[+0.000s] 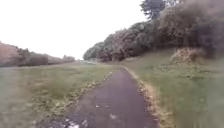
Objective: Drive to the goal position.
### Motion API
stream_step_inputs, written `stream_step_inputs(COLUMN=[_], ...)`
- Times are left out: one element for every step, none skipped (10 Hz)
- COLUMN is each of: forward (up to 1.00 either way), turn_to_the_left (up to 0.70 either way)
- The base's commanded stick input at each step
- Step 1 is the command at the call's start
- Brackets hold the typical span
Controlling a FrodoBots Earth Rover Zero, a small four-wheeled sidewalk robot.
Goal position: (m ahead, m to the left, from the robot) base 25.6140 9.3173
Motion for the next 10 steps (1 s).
stream_step_inputs(forward=[1.00,1.00,1.00,1.00,1.00,1.00,1.00,1.00,1.00,1.00], turn_to_the_left=[-0.39,-0.39,0.00,0.00,0.00,0.00,0.00,0.00,0.00,0.00])
